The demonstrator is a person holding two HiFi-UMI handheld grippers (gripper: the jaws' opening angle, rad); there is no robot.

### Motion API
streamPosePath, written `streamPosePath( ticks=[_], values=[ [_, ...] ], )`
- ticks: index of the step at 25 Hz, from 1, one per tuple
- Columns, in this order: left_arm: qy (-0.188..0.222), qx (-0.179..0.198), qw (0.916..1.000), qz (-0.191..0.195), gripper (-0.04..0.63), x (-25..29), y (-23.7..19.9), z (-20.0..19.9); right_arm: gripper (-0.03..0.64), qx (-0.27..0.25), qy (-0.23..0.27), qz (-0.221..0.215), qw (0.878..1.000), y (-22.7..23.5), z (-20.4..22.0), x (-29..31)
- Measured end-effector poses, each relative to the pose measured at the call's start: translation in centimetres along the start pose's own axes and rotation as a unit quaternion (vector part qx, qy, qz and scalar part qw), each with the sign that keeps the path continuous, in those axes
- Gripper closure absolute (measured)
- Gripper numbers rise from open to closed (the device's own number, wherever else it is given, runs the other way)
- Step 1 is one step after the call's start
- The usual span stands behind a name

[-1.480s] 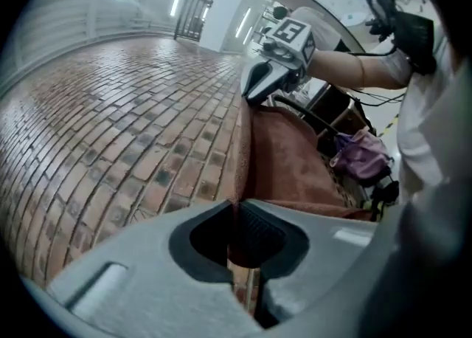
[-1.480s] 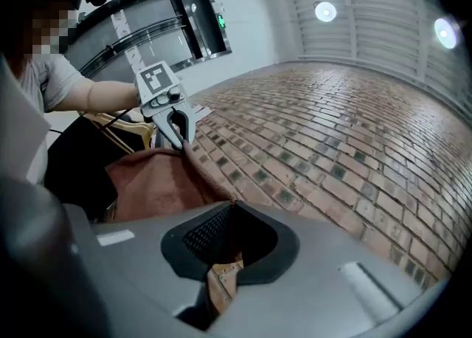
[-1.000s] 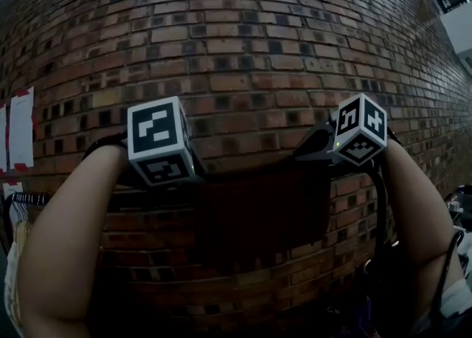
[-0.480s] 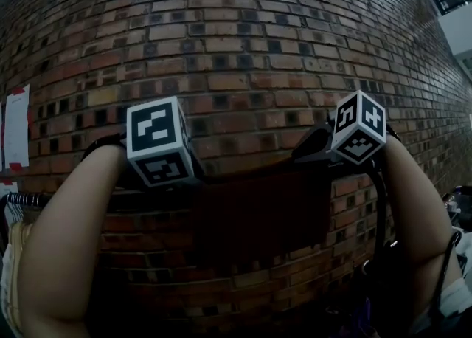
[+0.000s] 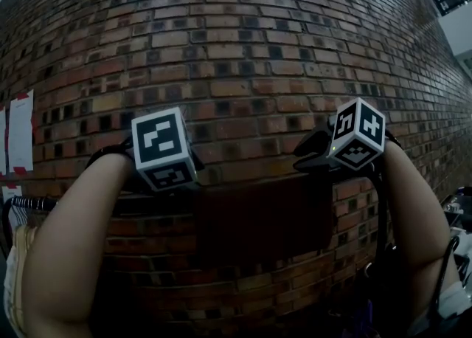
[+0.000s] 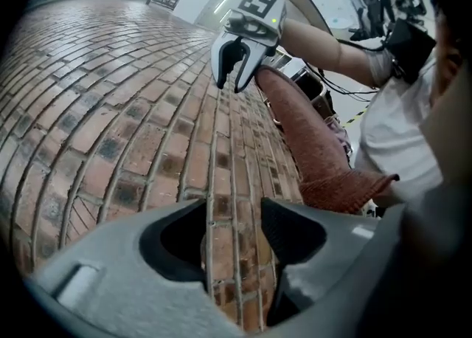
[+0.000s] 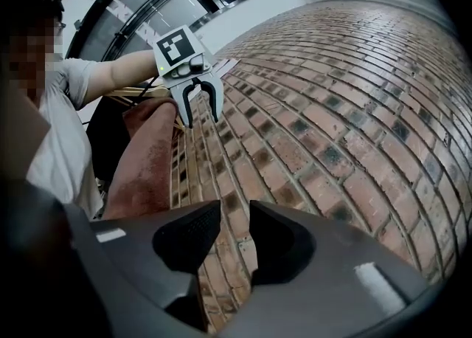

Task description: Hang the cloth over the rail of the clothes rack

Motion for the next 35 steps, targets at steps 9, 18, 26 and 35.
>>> streamPosePath(
  ticks=[9, 18, 26, 35],
  values=[
    [0.028, -0.017, 0.9937, -0.107, 0.453, -2.8, -2.3, 0.1, 0.603, 0.007, 0.069, 0.101, 0.992, 0.7, -0.8, -2.1],
    [0.129, -0.110, 0.9575, -0.233, 0.594, -10.7, 1.3, -4.6, 0.617, 0.063, 0.228, 0.172, 0.956, -2.2, -2.8, -9.2],
    [0.195, -0.218, 0.9283, -0.229, 0.594, -8.7, 9.3, -5.3, 0.617, 0.114, 0.273, 0.165, 0.941, -8.8, 0.6, -9.5],
    [0.213, -0.287, 0.8837, -0.302, 0.594, -8.7, 9.5, -2.8, 0.617, 0.176, 0.274, 0.175, 0.929, -8.4, 3.5, -8.5]
  ],
)
Point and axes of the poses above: the fingertips, and each gripper's own axes: x forward along the fingers, y to its right, z out of its underside, the point moved 3 cm from there along -x, backward along the fingers, and after that the axes turned 6 degrees about -y, right-handed, at the moved point
